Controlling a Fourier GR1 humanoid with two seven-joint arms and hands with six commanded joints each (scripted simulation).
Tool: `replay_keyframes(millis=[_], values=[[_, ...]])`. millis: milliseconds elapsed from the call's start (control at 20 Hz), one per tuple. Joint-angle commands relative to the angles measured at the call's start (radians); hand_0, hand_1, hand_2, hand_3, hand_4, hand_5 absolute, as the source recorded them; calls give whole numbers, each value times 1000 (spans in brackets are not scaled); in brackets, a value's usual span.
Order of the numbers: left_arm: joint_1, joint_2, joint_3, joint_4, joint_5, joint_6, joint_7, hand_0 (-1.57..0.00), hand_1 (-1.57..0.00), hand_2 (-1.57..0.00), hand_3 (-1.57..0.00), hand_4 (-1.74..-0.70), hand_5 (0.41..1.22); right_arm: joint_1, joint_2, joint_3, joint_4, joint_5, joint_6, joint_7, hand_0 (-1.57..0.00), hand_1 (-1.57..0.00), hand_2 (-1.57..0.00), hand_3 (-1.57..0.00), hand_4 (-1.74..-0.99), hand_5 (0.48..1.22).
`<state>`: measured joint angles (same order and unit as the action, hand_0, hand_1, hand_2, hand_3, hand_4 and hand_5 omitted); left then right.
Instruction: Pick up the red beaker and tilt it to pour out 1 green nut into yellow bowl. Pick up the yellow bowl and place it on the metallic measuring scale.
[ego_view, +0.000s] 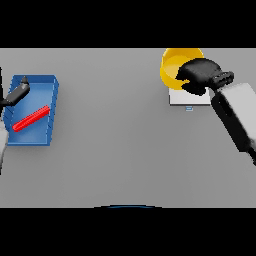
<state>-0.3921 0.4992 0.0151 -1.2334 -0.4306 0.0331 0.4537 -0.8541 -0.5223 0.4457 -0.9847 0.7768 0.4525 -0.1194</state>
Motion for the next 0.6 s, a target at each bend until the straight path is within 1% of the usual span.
replay_keyframes(millis=[0,50,150,200,250,300,350,400,500,550], values=[[6,6,3,-9,2,-2,2,1,1,1,1,-731,696,-9,4,-6,42,5,-22,-13,-1571,-1571,-1508,-1171,-1741,1221],[-11,12,8,-5,4,-7,9,1,1,1,1,-728,691,-4,-3,-16,65,5,-40,-23,-1571,-1571,-1506,-1176,-1741,1221],[6,5,4,-14,2,-1,-3,1,1,1,1,-725,685,1,-12,-16,117,21,-75,-40,-1571,-1571,-1478,-1230,-1741,1221],[-8,6,5,-3,-2,-1,10,1,1,1,1,-722,684,-4,-3,-17,151,28,-93,-39,-1571,-1571,-1459,-1259,-1741,1221],[-3,4,1,1,-7,5,0,1,1,1,1,-721,682,-7,-1,-20,181,30,-106,-52,-1571,-1571,-1439,-1283,-1741,1221],[0,6,2,-7,-7,5,4,1,1,1,1,-724,681,-11,4,-24,217,35,-128,-60,-1571,-1571,-1425,-1315,-1741,1221],[-12,11,8,8,-5,3,8,1,1,1,1,-724,682,-7,4,-27,238,32,-133,-72,-1571,-1571,-1407,-1351,-1741,1221],[-15,16,11,7,-5,2,10,1,1,1,1,-722,681,-9,7,-30,248,30,-132,-63,-1571,-1571,-1396,-1362,-1741,1221],[-4,16,8,5,-2,-6,-3,1,1,1,1,-722,678,6,17,-31,275,30,-157,-72,-1571,-1571,-1396,-1346,-1741,1221],[-2,9,6,1,0,-5,2,1,1,1,1,-725,676,2,23,-32,285,30,-165,-75,-1571,-1571,-1379,-1331,-1741,1221]])
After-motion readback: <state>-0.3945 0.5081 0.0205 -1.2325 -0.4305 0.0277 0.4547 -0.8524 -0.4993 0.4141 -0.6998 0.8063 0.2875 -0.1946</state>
